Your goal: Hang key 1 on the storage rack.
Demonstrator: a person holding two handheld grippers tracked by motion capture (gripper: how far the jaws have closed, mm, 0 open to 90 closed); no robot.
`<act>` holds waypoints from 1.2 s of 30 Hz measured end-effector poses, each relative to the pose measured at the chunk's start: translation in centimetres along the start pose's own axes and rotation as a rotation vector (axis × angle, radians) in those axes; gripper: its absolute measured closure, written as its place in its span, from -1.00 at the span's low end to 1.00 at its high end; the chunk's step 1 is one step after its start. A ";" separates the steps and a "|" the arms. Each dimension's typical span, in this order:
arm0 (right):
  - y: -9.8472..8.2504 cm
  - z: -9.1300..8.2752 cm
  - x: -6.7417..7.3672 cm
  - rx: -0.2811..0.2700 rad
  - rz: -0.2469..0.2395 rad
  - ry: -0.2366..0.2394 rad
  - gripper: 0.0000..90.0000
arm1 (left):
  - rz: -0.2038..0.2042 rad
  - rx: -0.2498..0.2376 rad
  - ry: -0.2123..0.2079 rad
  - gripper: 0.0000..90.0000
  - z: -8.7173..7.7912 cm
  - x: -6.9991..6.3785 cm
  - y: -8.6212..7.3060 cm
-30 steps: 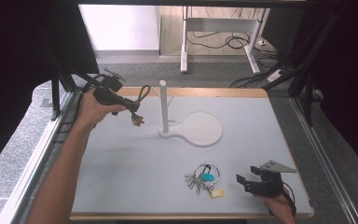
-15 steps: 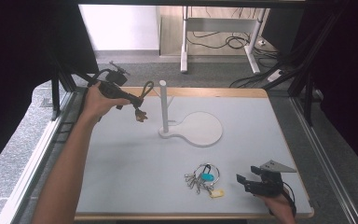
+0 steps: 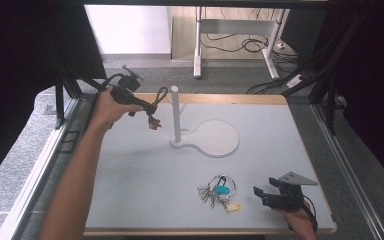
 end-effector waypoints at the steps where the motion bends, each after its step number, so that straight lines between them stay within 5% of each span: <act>1: 0.0 0.0 0.0 0.000 -0.002 0.000 -0.42 | 0.000 0.004 0.001 0.47 0.1 0.0 0.0; 19: 0.4 -0.4 0.3 -0.026 -0.012 -0.002 -0.41 | 0.038 0.086 0.007 0.47 2.2 -0.9 -0.9; 36: 0.6 -0.7 0.3 -0.035 -0.013 -0.004 -0.41 | 0.067 0.062 0.048 0.32 3.6 -2.2 -2.3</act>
Point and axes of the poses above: each handheld gripper's, and its own axes: z roughly forward along the jaws, y roughly out of its top, x roughly to its left, the point moved 1 cm from there along z, roughly forward along the jaws, and after that the axes turned 14 degrees about -z, right-handed, at the moved point
